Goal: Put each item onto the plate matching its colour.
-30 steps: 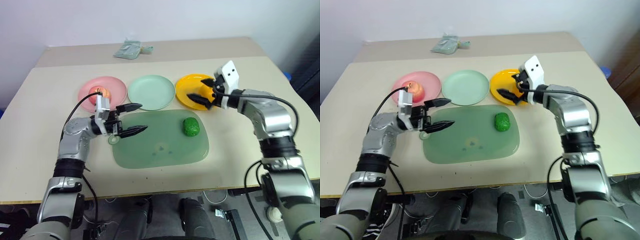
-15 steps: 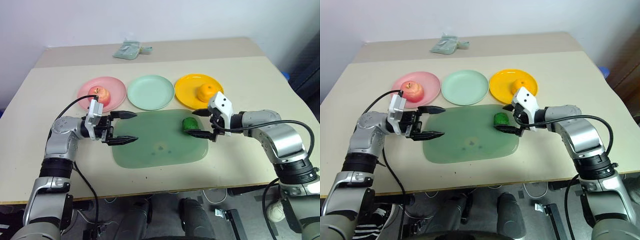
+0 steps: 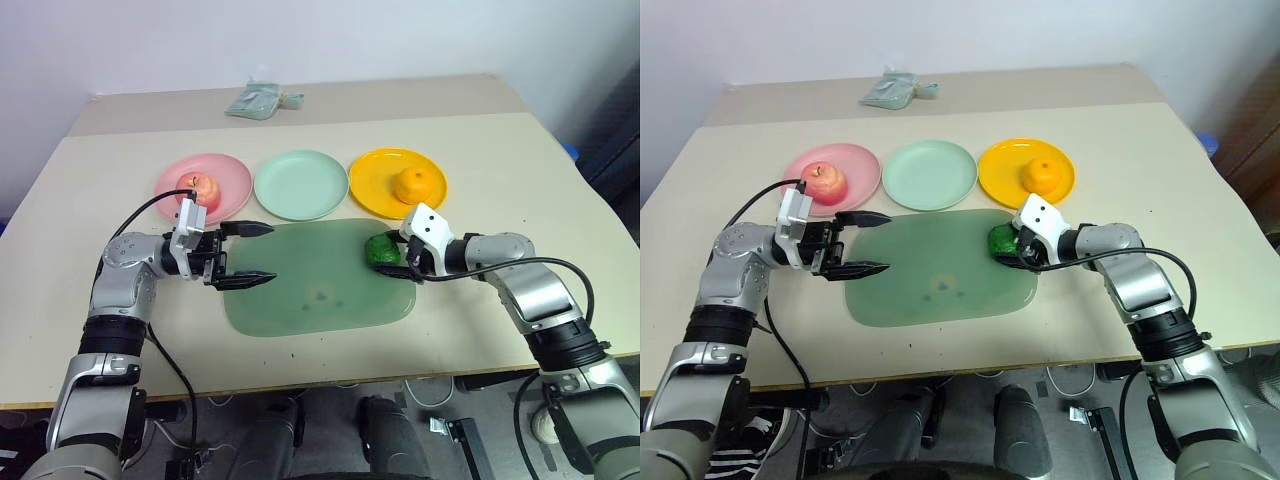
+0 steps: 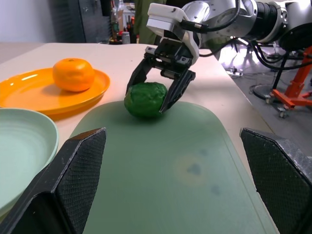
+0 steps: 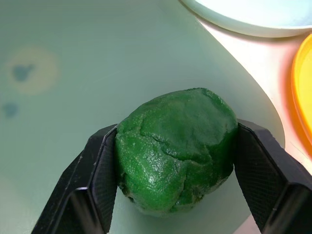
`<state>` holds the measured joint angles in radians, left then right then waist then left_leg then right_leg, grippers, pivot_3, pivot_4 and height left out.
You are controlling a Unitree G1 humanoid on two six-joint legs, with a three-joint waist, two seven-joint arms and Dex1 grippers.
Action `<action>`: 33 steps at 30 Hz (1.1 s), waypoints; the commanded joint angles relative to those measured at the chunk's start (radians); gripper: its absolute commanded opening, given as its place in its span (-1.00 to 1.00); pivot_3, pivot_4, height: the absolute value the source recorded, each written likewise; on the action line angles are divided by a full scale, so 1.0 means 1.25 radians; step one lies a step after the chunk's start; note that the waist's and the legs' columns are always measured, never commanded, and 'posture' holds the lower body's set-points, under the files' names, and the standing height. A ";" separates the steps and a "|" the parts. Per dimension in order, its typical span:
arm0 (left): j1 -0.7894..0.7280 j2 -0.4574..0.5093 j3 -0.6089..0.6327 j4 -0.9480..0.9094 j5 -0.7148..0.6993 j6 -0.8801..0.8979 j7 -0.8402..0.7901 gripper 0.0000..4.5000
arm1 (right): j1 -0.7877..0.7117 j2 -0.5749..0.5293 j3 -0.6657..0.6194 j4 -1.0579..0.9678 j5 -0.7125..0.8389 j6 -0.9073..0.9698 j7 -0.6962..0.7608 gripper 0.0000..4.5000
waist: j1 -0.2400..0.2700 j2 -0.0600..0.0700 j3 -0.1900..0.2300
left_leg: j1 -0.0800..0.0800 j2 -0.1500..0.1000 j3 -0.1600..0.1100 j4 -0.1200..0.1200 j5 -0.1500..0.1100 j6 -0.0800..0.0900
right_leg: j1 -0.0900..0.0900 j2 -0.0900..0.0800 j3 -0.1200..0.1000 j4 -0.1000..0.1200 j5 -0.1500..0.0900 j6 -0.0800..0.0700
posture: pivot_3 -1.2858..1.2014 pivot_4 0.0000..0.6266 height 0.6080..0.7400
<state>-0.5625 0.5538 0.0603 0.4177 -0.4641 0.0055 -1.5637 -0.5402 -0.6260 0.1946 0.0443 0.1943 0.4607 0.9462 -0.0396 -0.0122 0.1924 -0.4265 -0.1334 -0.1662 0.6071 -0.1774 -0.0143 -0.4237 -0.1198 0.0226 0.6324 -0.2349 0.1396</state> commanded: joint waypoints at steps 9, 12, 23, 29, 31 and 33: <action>-0.040 -0.006 0.038 0.050 0.070 -0.046 0.219 1.00 | -0.261 0.281 0.000 0.235 -0.099 -0.137 -0.256 0.22 | -0.003 0.000 0.000 | 0.000 0.002 0.000 -0.001 0.001 -0.001 | -0.001 0.002 0.000 0.001 0.001 -0.002 | 0.03 -0.52 1.00; -0.031 -0.016 0.040 0.037 0.075 -0.057 0.264 1.00 | -0.325 0.338 0.032 0.380 -0.177 -0.238 -0.339 0.22 | -0.002 0.000 0.000 | 0.000 0.001 0.000 -0.002 0.001 -0.002 | -0.002 0.002 0.000 0.001 0.002 -0.002 | 0.03 -0.52 1.00; 0.029 -0.022 0.038 -0.047 0.079 -0.058 0.350 1.00 | -0.492 0.423 -0.052 0.807 -0.165 -0.383 -0.380 0.98 | -0.006 0.000 0.000 | 0.001 0.003 -0.001 -0.009 0.005 -0.007 | -0.005 0.005 0.001 0.001 0.003 -0.005 | 0.03 -0.52 1.00; 0.017 -0.016 0.039 -0.048 0.076 -0.050 0.350 1.00 | -0.512 0.401 -0.122 0.777 -0.116 -0.399 -0.315 0.98 | -0.008 0.000 0.000 | 0.001 0.005 -0.001 -0.010 0.005 -0.009 | -0.005 0.006 0.001 0.001 0.004 -0.006 | 0.03 -0.52 1.00; 0.012 -0.017 0.037 -0.049 0.071 -0.048 0.340 1.00 | -0.492 0.377 -0.143 0.716 -0.087 -0.390 -0.264 0.98 | -0.009 0.000 0.000 | 0.001 0.005 -0.001 -0.010 0.005 -0.009 | -0.005 0.006 0.001 0.002 0.004 -0.006 | 0.03 -0.52 1.00; 0.009 -0.019 0.039 -0.050 0.063 -0.047 0.330 1.00 | -0.442 0.349 -0.150 0.611 -0.051 -0.361 -0.185 0.98 | -0.007 0.000 0.000 | 0.001 0.005 -0.001 -0.010 0.005 -0.009 | -0.005 0.006 0.001 0.001 0.004 -0.006 | 0.03 -0.52 1.00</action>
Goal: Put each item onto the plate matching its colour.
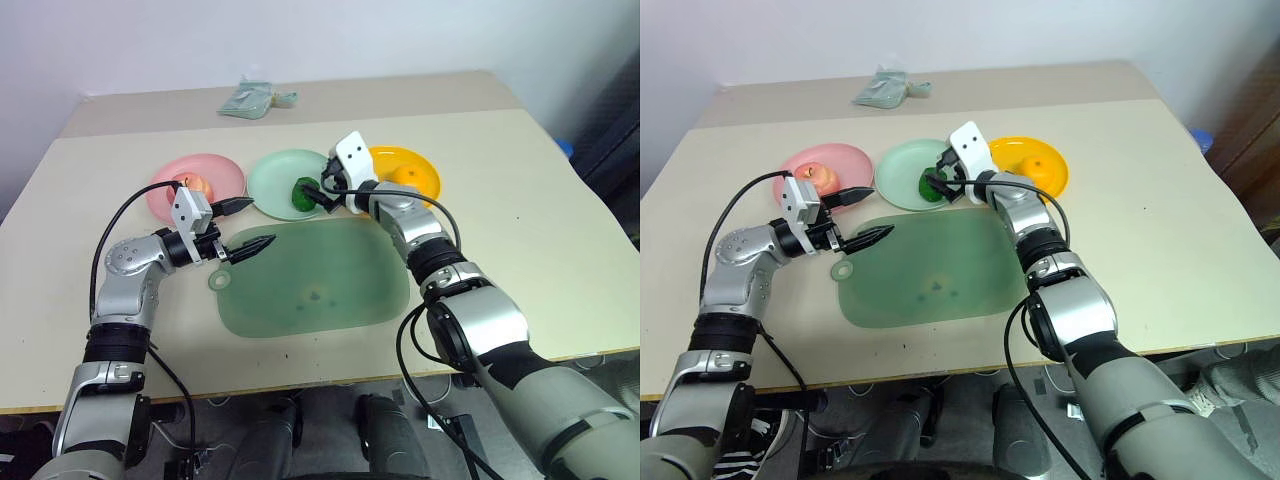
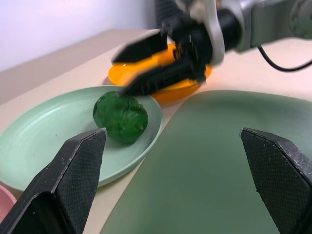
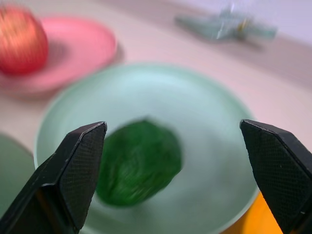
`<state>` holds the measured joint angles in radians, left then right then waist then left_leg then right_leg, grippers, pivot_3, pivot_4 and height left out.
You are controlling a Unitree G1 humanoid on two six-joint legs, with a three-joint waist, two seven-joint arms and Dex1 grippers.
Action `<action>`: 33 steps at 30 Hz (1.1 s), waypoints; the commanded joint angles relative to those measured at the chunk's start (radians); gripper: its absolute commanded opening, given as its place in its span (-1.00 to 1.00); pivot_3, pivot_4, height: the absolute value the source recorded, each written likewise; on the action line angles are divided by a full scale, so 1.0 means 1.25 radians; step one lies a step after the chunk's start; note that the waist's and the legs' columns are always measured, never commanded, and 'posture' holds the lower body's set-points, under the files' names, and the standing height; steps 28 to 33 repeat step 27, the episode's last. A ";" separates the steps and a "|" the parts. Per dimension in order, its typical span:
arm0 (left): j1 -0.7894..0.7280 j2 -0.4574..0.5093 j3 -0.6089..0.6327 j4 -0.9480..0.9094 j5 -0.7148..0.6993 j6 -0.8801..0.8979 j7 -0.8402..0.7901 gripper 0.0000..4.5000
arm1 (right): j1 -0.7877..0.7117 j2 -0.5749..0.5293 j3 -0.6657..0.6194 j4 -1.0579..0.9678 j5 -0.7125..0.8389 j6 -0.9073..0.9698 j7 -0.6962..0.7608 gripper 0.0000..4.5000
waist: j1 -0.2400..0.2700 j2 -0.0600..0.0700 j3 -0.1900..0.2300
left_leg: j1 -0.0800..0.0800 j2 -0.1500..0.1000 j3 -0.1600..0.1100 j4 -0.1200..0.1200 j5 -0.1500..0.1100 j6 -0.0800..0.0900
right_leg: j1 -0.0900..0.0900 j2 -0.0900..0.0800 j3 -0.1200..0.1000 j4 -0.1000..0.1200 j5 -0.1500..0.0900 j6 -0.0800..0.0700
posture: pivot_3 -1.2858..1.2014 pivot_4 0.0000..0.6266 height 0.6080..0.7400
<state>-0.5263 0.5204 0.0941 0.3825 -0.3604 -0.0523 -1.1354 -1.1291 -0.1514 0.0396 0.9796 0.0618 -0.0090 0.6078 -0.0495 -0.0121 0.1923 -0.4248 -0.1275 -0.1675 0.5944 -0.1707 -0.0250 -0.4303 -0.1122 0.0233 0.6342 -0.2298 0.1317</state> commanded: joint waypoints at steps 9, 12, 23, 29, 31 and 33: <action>-0.012 0.032 0.021 -0.064 -0.131 0.100 -0.162 1.00 | 0.462 -0.262 -0.071 -0.859 0.283 0.221 0.297 0.98 | -0.001 0.001 0.000 | 0.000 0.000 0.001 0.002 -0.001 0.001 | 0.001 0.000 0.000 0.000 0.000 0.000 | 0.03 -0.52 1.00; -0.020 0.049 0.023 -0.050 -0.141 0.113 -0.212 1.00 | 0.548 -0.329 -0.101 -0.948 0.325 0.264 0.320 0.98 | 0.001 0.001 0.000 | 0.002 0.002 0.002 0.001 -0.001 0.001 | 0.002 0.001 0.001 -0.001 0.000 0.000 | 0.03 -0.52 1.00; -0.080 0.058 0.009 0.057 -0.111 0.080 -0.288 1.00 | 0.712 -0.409 -0.137 -1.089 0.390 0.350 0.298 0.98 | 0.022 0.000 -0.001 | 0.002 0.002 0.003 0.002 -0.001 0.001 | 0.003 0.000 0.000 -0.002 0.000 0.000 | 0.03 -0.52 1.00; -0.101 0.041 0.002 0.107 -0.094 0.045 -0.305 1.00 | 0.731 -0.416 -0.146 -1.099 0.379 0.345 0.274 0.98 | 0.028 0.000 -0.001 | 0.002 0.002 0.003 0.002 -0.001 0.001 | 0.003 -0.001 0.000 -0.002 0.000 0.000 | 0.03 -0.52 1.00; -0.101 0.041 0.002 0.107 -0.094 0.045 -0.305 1.00 | 0.731 -0.416 -0.146 -1.099 0.379 0.345 0.274 0.98 | 0.028 0.000 -0.001 | 0.002 0.002 0.003 0.002 -0.001 0.001 | 0.003 -0.001 0.000 -0.002 0.000 0.000 | 0.03 -0.52 1.00; -0.101 0.041 0.002 0.107 -0.094 0.045 -0.305 1.00 | 0.731 -0.416 -0.146 -1.099 0.379 0.345 0.274 0.98 | 0.028 0.000 -0.001 | 0.002 0.002 0.003 0.002 -0.001 0.001 | 0.003 -0.001 0.000 -0.002 0.000 0.000 | 0.03 -0.52 1.00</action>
